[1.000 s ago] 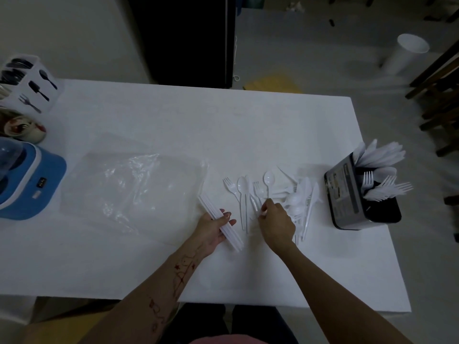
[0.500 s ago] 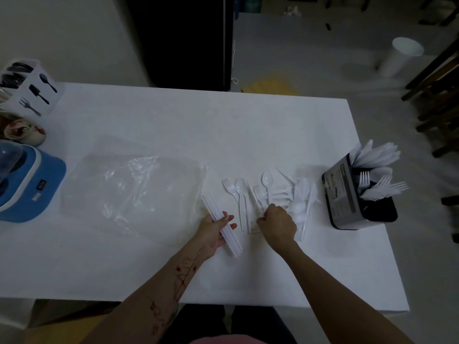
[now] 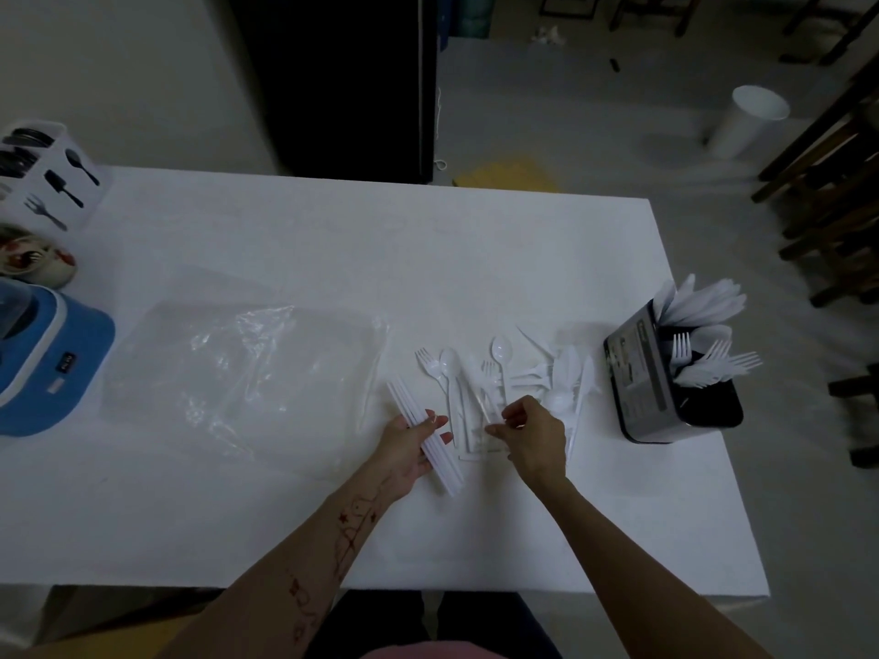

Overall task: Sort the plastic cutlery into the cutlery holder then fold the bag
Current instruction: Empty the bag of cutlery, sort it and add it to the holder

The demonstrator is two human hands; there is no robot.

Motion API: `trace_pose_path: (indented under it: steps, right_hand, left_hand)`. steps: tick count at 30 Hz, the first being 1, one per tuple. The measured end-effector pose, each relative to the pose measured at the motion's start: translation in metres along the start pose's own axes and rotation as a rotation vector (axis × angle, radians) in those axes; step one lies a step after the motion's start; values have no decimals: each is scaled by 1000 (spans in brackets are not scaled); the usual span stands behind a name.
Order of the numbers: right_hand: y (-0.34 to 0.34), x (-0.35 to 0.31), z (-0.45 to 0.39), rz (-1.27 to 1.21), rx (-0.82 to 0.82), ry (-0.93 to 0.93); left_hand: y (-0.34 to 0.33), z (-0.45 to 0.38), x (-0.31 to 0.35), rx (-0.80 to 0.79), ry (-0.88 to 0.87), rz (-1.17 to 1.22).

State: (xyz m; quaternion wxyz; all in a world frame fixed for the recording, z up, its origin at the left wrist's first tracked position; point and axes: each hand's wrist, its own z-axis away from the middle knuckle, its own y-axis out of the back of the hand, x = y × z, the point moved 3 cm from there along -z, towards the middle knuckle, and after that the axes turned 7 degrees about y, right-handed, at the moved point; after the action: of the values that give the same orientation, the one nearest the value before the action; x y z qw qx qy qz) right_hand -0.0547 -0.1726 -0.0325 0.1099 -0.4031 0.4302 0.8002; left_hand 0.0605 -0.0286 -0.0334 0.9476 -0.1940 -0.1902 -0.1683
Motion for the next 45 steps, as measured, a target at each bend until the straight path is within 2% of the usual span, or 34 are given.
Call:
trace_pose_path:
  steps: [10, 15, 18, 20, 21, 25, 29, 32, 35, 41, 45]
  right_hand:
    - [-14, -21, 9, 30, -98, 197]
    - [-25, -33, 15, 211, -189, 426]
    - [-27, -39, 21, 265, -319, 550]
    - [-26, -40, 22, 226, -364, 532]
    - [-25, -39, 20, 215, -328, 492]
    - [-17, -26, 4, 334, -18, 225]
    - [-18, -15, -6, 488, -88, 88]
    - [-18, -7, -8, 388, -55, 11]
    - [-17, -5, -4, 187, -22, 61]
    - [-19, -22, 14, -14, -369, 263]
    - [-20, -23, 15, -53, -373, 276]
  left_hand:
    - [-1, 0, -2, -40, -25, -25]
    - [0, -3, -3, -46, -35, 2]
    - [5, -7, -4, -28, -19, 64]
    - [10, -8, -3, -6, -10, 87]
    - [12, -8, -3, 0, -3, 105]
    - [20, -8, -4, 13, 14, 130]
    - [24, -5, -6, 14, 12, 108]
    - [26, -5, -7, 8, 6, 103]
    - [22, -4, -5, -16, -3, 88]
    - [4, 0, 2, -90, -22, 78]
    - [1, 1, 3, -101, -34, 63]
